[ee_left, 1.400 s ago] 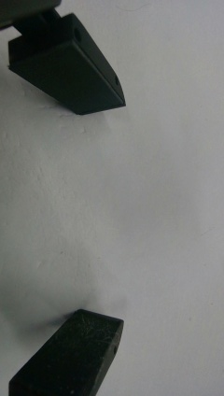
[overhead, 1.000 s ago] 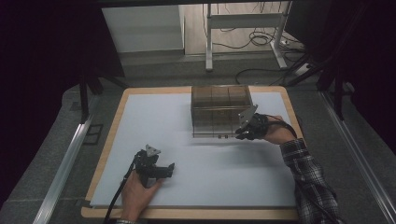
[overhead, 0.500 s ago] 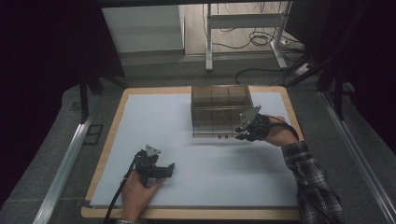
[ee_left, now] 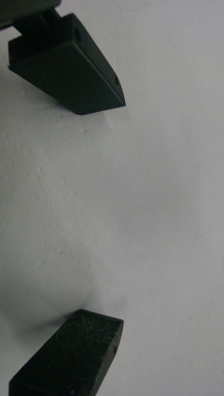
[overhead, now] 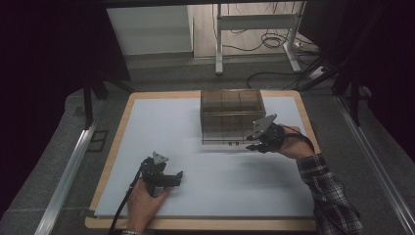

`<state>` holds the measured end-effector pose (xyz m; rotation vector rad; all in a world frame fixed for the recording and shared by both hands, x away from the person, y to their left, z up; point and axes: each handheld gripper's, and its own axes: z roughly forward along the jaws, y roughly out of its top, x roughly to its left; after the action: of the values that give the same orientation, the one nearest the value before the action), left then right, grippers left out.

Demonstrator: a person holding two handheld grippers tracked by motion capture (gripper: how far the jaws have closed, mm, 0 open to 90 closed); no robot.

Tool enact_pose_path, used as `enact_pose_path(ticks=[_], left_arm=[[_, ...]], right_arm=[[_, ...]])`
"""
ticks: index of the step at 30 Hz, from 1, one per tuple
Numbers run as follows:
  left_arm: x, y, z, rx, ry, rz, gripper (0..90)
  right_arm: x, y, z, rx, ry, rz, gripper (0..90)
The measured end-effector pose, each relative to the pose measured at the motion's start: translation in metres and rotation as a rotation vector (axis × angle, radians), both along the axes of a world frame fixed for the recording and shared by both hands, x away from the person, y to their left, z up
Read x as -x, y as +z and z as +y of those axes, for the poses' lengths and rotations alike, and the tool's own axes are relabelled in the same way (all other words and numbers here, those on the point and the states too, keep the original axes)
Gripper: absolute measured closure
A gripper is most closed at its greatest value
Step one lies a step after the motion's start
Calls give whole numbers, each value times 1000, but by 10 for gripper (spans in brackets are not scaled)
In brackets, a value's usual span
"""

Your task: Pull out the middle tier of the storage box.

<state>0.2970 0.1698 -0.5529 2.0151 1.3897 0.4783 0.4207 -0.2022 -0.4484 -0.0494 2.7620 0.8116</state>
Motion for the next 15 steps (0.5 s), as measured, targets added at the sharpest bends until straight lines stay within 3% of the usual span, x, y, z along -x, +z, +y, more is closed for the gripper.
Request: enact_pose_path(ticks=[7, 15], left_arm=[[0, 0, 0, -2, -2, -1, 0], [0, 0, 0, -2, -2, -1, 0]], right_arm=[[13, -4, 2, -31, -16, -2, 578], [24, -10, 0, -71, -78, 29, 517]])
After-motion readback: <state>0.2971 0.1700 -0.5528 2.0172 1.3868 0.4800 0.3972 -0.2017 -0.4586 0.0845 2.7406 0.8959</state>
